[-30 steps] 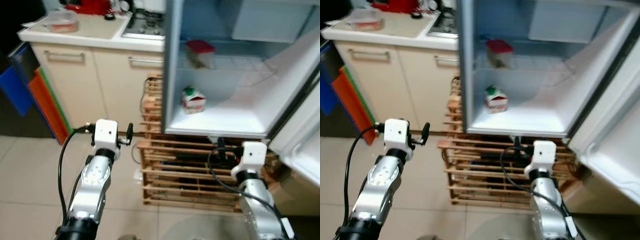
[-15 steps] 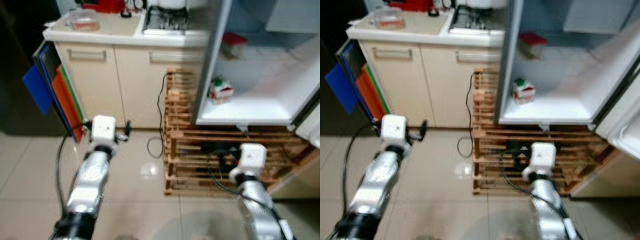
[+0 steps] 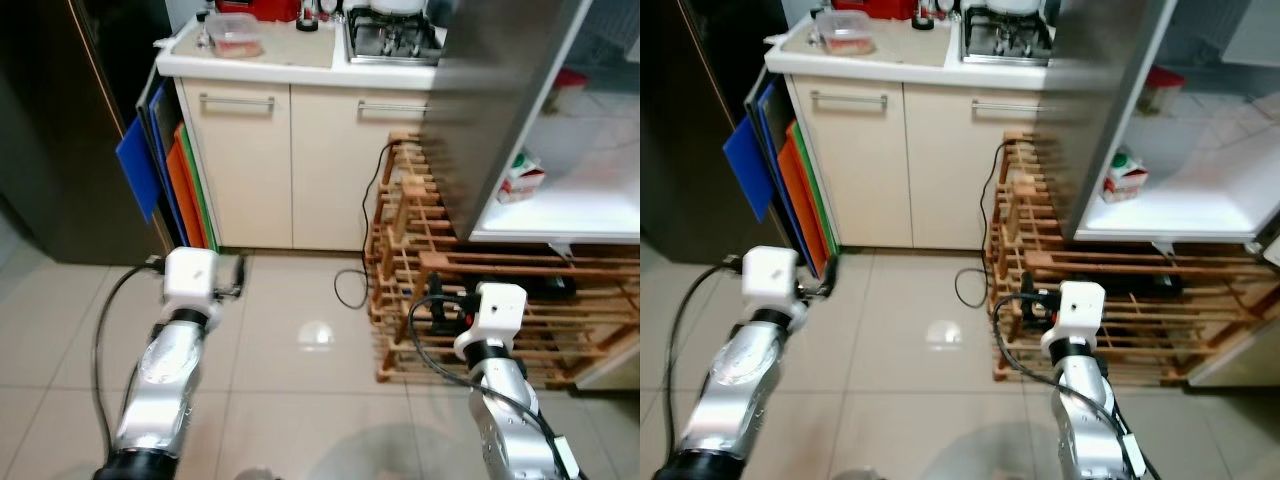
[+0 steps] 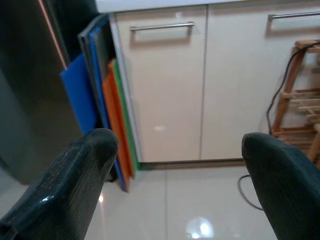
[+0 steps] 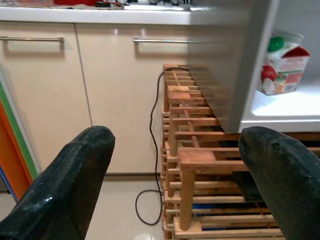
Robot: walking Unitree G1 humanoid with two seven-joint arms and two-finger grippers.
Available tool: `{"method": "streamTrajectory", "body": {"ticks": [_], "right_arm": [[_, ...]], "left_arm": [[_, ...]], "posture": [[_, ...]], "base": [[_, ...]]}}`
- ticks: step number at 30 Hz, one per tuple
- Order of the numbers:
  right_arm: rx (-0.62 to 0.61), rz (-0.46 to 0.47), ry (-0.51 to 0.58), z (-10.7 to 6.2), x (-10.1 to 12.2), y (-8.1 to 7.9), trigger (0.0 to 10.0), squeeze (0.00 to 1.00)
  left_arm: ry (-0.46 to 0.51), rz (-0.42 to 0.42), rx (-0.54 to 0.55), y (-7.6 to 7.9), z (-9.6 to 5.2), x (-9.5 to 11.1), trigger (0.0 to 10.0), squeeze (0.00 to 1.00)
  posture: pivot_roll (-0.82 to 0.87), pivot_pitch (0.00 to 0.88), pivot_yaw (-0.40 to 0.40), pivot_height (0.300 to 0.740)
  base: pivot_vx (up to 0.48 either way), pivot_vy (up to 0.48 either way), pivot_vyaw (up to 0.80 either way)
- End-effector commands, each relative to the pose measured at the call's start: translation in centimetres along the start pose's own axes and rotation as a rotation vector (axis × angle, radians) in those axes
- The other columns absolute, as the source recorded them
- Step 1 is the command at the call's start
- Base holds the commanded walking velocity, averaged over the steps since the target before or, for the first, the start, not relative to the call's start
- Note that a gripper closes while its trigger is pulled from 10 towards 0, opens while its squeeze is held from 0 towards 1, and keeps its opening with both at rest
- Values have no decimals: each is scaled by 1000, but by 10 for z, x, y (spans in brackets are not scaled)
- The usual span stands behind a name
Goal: Restocking fridge
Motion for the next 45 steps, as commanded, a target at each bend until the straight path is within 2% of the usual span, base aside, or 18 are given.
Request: {"method": "streamTrajectory", "body": {"ticks": [1, 4, 8, 11, 20, 31, 45], "right_arm": [[-22, -7, -14, -4, -3, 9, 10000, 0], [-9, -10, -15, -1, -3, 5, 10000, 0], [25, -21, -11, 3, -1, -2, 10000, 0], [31, -19, 2, 7, 3, -4, 10000, 0], [31, -24, 17, 16, 7, -3, 10000, 0], [34, -27, 23, 20, 9, -4, 10000, 0], [38, -32, 24, 26, 10, -5, 10000, 0]], "left_arm": [[22, 8, -34, 9, 1, 6, 10000, 0], [6, 27, -21, 11, 5, 4, 10000, 0], [85, -13, -66, 25, 6, 21, 10000, 0], [81, -25, -29, 25, 11, 25, 10000, 0], [85, -8, -18, 29, 17, 29, 10000, 0], [103, 31, -29, 30, 27, 38, 10000, 0], [146, 54, -41, 37, 30, 52, 10000, 0]], "posture": [[118, 3, -24, 732], [125, 3, -33, 732], [132, 1, -40, 732], [135, 0, -43, 732], [137, 0, -38, 732], [126, 3, -30, 732], [139, 7, -36, 732]], "base": [[0, 480, 0], [0, 320, 0], [0, 0, 0], [386, 281, 0], [411, 249, 0], [442, 0, 0], [454, 0, 0]]}}
Point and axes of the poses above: a point about 5 cm out from each wrist's last joint towards the gripper, its own z axis pointing out of the wrist towards the gripper, its own x axis along the axis of the wrist's last joint, y = z × x, the point moved 3 cm from there along z, pointing out of the wrist towards the gripper, and after that the axes turned 6 degrees about z, right-handed, at the moved point
